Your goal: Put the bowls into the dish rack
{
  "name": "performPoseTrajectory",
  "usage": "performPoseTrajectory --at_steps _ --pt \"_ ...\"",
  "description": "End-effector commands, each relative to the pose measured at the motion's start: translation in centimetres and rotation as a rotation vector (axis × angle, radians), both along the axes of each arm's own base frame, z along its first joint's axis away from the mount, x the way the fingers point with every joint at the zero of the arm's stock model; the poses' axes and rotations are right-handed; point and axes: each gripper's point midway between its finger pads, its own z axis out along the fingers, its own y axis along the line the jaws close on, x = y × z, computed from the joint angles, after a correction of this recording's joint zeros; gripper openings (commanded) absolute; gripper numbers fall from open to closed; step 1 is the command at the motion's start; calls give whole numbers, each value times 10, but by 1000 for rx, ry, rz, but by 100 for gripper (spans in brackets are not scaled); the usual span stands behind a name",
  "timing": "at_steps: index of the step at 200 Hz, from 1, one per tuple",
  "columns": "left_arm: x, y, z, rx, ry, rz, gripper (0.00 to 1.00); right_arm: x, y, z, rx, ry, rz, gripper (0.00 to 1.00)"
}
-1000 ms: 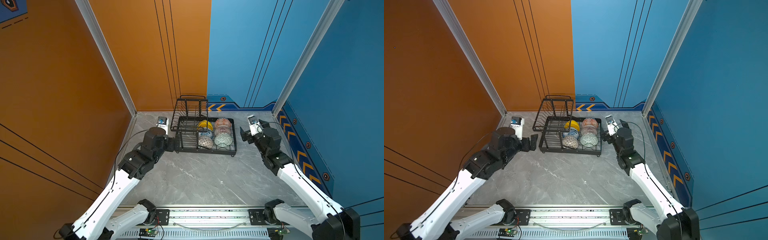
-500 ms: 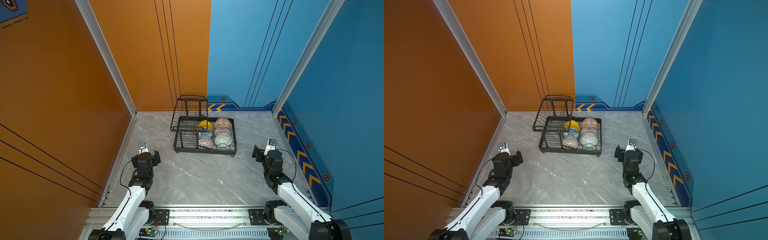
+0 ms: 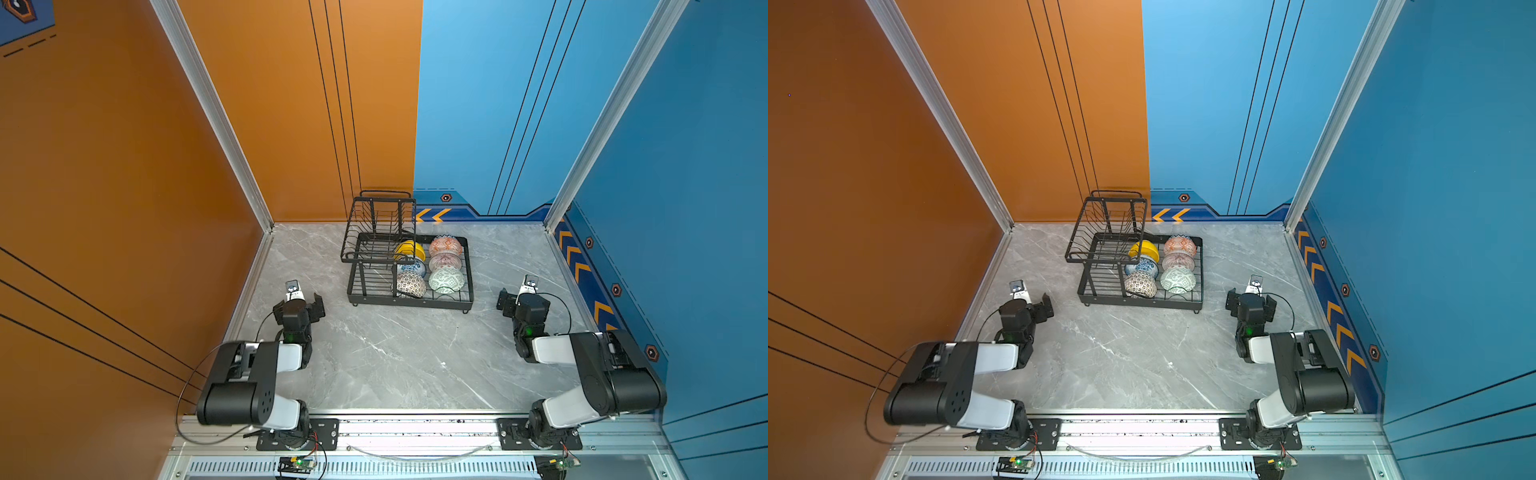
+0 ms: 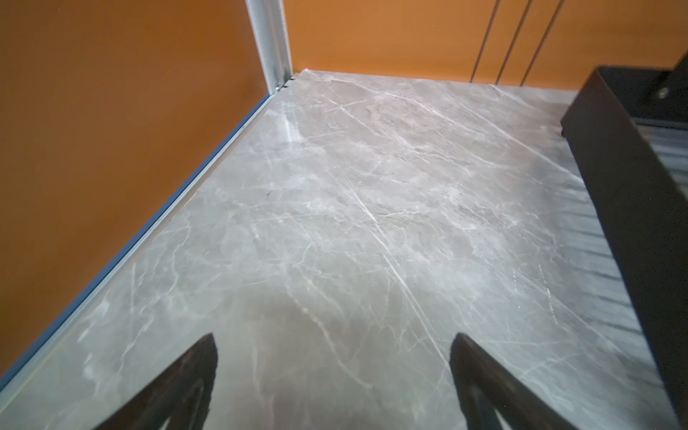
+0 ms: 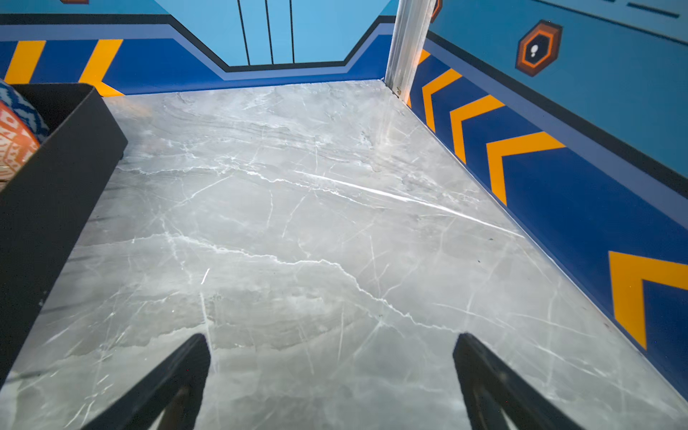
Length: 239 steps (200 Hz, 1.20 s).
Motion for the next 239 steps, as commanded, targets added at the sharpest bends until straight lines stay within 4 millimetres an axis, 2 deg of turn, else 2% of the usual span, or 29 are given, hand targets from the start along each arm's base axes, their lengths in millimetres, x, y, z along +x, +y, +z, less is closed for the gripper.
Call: performPoseTrajectory --at_steps 1,17,40,239 --pt "18 -26 24 74 -54 -93 98 11 0 17 5 -61 10 100" --pt "25 -17 24 38 -75 -75 98 11 0 18 2 -75 12 100" --pt "26 -13 23 22 -56 -59 98 11 0 19 1 -78 12 100" --pt "25 -14 23 25 -55 -65 98 11 0 19 -2 -78 12 100"
